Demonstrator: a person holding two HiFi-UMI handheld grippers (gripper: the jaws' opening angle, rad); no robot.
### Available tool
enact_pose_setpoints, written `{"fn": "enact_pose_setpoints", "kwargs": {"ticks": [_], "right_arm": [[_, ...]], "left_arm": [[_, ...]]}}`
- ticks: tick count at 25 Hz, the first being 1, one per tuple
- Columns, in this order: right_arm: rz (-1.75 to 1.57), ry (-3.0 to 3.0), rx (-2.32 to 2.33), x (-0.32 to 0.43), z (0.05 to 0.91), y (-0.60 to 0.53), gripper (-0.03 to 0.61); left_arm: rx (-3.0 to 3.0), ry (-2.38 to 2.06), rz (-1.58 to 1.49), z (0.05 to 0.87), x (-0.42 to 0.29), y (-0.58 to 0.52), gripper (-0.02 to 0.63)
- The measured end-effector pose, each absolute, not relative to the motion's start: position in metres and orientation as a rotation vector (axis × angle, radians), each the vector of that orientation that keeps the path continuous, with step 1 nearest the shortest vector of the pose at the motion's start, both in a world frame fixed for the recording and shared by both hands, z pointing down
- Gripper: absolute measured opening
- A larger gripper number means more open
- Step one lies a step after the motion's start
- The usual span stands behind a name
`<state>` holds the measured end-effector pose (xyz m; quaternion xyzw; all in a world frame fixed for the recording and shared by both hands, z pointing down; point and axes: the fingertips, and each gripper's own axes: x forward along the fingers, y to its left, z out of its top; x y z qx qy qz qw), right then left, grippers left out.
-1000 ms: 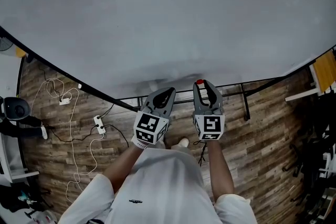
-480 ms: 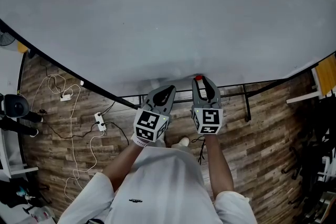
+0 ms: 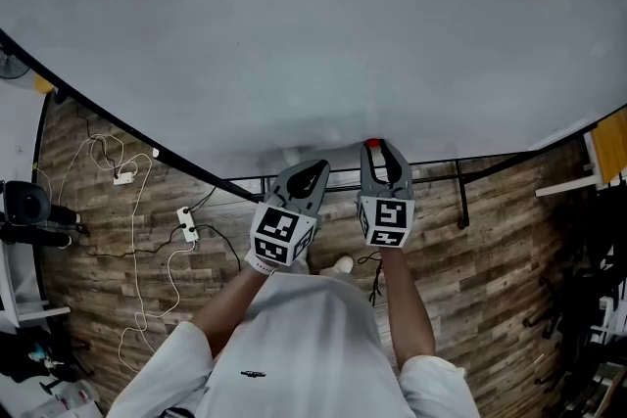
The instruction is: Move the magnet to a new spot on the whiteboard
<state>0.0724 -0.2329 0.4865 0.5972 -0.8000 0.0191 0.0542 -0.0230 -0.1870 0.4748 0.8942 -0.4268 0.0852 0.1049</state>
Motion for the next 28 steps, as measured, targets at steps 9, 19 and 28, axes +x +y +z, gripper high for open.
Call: {"fn": "enact_pose_setpoints", "kwargs": {"ticks": [9, 19, 28], "right_arm": [[0.076, -2.433, 1.819, 0.072, 0.486, -0.233, 0.132], [0.080, -2.426, 1.832, 0.075, 0.485, -0.223, 0.132], [0.076, -2.430, 1.836, 0.083, 0.464, -0.201, 0.132]], "left_arm": [[2.632, -1.257, 0.252, 0.474, -0.026, -0.189, 0.002], [2.642, -1.251, 0.239, 0.469, -0.027, -0.185, 0.002], [2.644, -1.231, 0.215, 0.457, -0.025, -0.177, 0.002]]}}
